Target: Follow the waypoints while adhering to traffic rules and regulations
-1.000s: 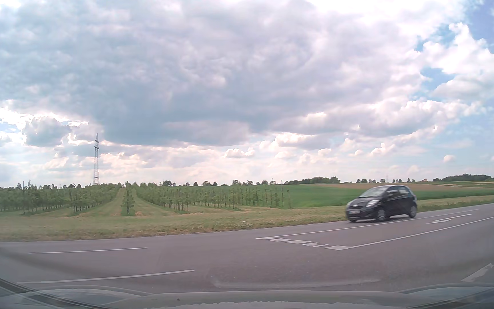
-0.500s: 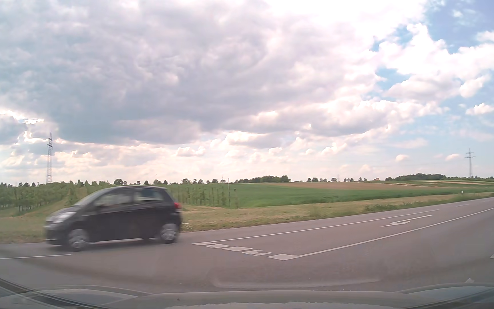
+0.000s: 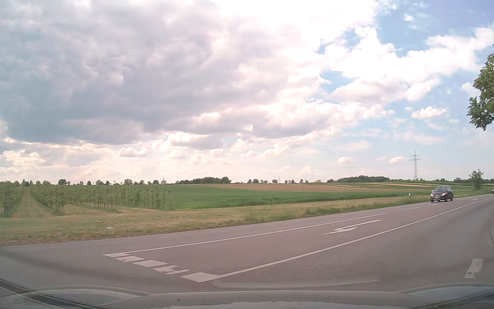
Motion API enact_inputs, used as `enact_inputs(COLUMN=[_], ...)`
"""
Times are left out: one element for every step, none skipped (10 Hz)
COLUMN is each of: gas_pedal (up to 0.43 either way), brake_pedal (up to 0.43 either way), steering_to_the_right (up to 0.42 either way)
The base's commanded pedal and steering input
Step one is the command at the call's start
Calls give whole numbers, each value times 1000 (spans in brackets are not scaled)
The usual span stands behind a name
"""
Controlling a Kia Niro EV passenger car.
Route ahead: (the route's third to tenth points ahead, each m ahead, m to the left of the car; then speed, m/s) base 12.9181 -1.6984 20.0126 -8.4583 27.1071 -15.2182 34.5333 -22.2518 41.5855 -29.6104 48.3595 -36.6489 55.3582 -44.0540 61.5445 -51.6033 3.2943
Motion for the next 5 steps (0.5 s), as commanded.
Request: enact_inputs(gas_pedal=[299,299,311,311,311], brake_pedal=[18,18,18,18,18], steering_to_the_right=[478,457,425,390,366])
